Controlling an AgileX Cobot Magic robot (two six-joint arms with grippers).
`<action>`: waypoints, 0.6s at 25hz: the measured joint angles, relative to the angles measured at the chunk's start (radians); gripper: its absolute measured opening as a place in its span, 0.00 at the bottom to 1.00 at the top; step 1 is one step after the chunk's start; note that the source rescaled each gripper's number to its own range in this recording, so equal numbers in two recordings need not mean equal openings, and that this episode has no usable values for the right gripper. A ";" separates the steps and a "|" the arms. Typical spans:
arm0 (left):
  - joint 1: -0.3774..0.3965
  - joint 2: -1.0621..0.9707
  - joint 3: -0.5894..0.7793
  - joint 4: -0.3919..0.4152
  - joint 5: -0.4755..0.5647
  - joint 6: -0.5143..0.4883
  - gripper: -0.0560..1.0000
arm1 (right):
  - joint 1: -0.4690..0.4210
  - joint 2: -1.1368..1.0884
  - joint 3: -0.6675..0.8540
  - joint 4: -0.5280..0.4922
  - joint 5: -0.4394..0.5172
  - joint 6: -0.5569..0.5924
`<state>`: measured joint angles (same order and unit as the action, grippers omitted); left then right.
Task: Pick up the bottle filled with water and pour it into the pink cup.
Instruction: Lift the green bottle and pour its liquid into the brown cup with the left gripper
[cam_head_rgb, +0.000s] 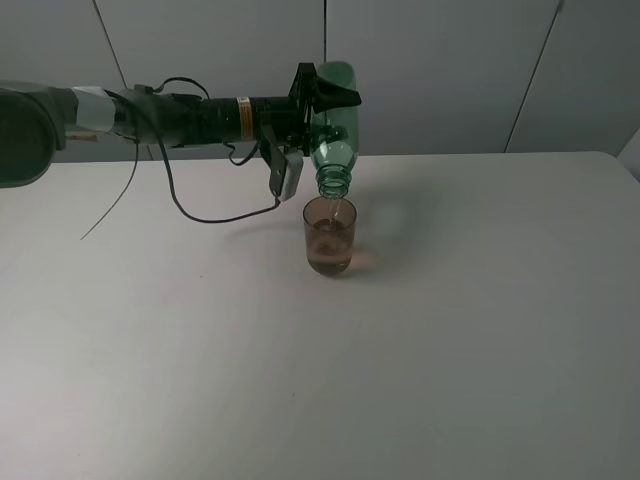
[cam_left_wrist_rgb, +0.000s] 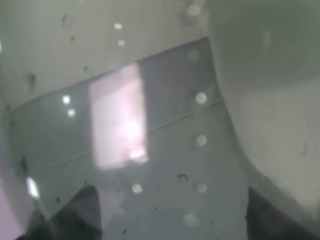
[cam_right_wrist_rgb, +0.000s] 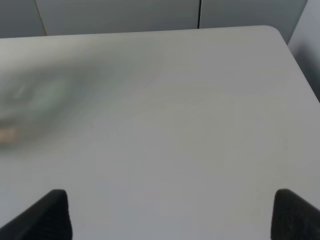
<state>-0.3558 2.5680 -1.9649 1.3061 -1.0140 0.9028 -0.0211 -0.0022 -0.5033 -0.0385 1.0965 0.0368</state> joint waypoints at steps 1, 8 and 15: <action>0.000 -0.002 0.000 0.000 0.000 0.005 0.05 | 0.000 0.000 0.000 0.000 0.000 0.000; -0.002 -0.028 0.000 0.004 0.000 0.030 0.05 | 0.000 0.000 0.000 0.000 0.000 0.000; -0.004 -0.032 0.000 0.009 0.000 0.053 0.05 | 0.000 0.000 0.000 0.000 0.000 0.000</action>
<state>-0.3598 2.5365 -1.9649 1.3155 -1.0140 0.9561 -0.0211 -0.0022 -0.5033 -0.0385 1.0965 0.0368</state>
